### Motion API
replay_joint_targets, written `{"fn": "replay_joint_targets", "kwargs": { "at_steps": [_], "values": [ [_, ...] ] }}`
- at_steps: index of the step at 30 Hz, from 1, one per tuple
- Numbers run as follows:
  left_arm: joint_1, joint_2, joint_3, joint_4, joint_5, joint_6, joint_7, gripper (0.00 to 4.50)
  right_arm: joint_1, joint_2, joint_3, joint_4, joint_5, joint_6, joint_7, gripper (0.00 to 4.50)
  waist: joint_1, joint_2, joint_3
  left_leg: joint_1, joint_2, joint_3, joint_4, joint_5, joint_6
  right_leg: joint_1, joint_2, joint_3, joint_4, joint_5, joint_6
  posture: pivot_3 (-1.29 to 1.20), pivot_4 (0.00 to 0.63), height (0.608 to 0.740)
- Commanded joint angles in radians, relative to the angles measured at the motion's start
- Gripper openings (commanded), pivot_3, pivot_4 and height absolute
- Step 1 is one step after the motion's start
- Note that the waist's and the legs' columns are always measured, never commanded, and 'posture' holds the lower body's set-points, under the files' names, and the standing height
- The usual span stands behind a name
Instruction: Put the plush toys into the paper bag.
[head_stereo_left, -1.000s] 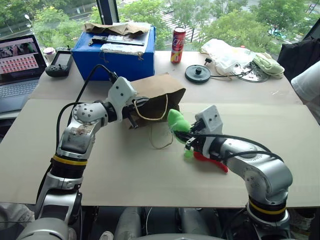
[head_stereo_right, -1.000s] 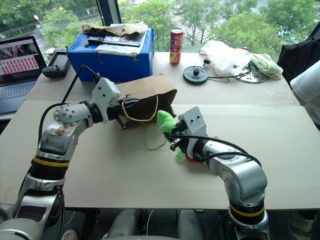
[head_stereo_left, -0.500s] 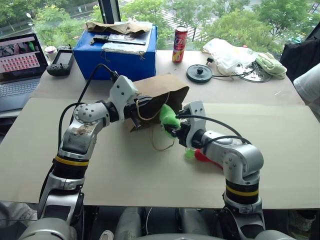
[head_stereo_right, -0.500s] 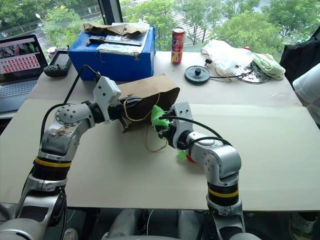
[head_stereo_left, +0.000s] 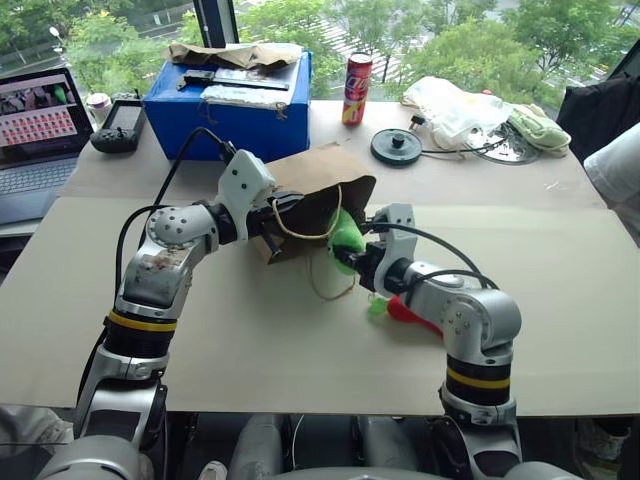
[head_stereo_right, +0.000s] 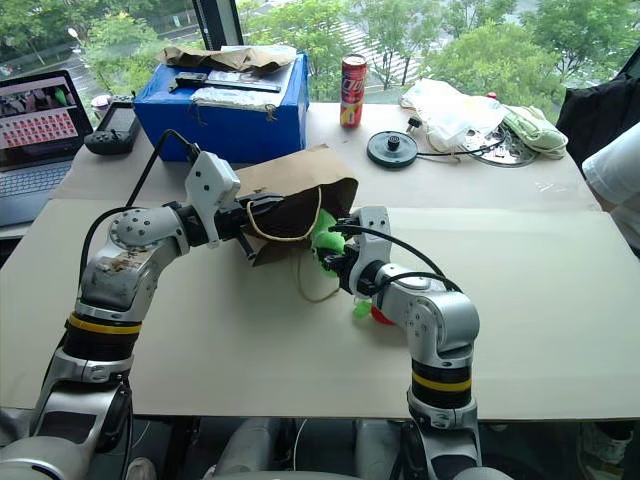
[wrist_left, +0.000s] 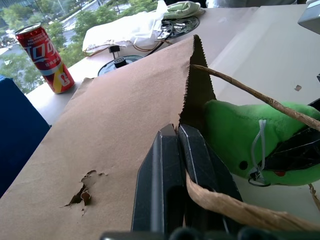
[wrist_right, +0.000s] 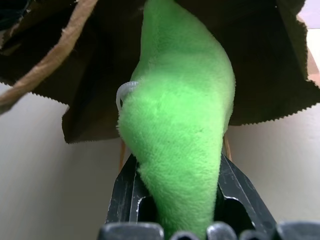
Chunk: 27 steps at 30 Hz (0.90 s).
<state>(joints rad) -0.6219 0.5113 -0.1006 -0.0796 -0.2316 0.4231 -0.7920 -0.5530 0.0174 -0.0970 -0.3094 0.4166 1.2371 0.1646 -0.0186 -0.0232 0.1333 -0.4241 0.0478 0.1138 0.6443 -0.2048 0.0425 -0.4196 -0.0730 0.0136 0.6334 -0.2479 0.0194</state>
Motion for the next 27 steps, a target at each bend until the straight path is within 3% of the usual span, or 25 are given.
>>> {"fn": "replay_joint_targets", "kwargs": {
  "at_steps": [1,4,9,21,24,27],
  "values": [
    [0.007,-0.001,-0.025,-0.058,0.005,-0.028,-0.022,0.00,-0.098,0.056,-0.073,0.062,0.024,-0.030,-0.046,1.07,0.001,0.000,0.000,0.000,0.000,0.000,0.000,0.000,0.000,0.000,0.000,0.000,0.000,0.000,0.000,0.00,0.150,0.739],
    [0.012,-0.004,-0.032,-0.075,-0.002,-0.024,-0.023,0.00,-0.166,0.097,-0.156,0.165,0.000,-0.068,-0.127,1.07,0.002,0.000,0.000,0.000,0.001,0.000,0.000,0.000,-0.001,0.000,0.001,0.000,0.000,0.000,-0.001,0.00,0.150,0.739],
    [0.014,-0.008,-0.030,-0.097,-0.018,-0.012,-0.028,0.00,-0.226,0.091,-0.177,0.293,-0.033,-0.157,-0.195,1.07,0.004,0.000,0.000,-0.001,0.000,0.001,-0.001,0.000,-0.001,0.000,-0.002,-0.001,0.000,0.000,0.000,0.00,0.150,0.739],
    [0.017,-0.009,-0.027,-0.105,-0.024,-0.008,-0.039,0.00,-0.263,0.113,-0.148,0.327,-0.017,-0.223,-0.221,1.07,-0.002,0.000,0.000,0.000,0.001,0.001,-0.002,0.001,-0.002,-0.001,-0.001,0.000,0.000,0.001,-0.001,0.00,0.150,0.739],
    [0.015,-0.012,-0.023,-0.095,-0.021,-0.007,-0.033,0.00,-0.252,0.108,-0.148,0.311,-0.012,-0.231,-0.235,1.80,-0.002,0.000,0.000,0.000,0.001,0.001,-0.002,0.001,-0.002,-0.001,-0.001,0.000,0.000,0.000,-0.001,0.00,0.150,0.739],
    [0.012,-0.009,-0.022,-0.072,0.000,-0.013,-0.016,0.00,-0.238,0.096,-0.128,0.287,0.002,-0.196,-0.224,2.86,-0.002,0.000,0.000,0.000,0.001,0.001,-0.002,0.001,-0.002,-0.001,-0.001,0.000,0.000,0.001,-0.001,0.00,0.150,0.739]
  ]
}}
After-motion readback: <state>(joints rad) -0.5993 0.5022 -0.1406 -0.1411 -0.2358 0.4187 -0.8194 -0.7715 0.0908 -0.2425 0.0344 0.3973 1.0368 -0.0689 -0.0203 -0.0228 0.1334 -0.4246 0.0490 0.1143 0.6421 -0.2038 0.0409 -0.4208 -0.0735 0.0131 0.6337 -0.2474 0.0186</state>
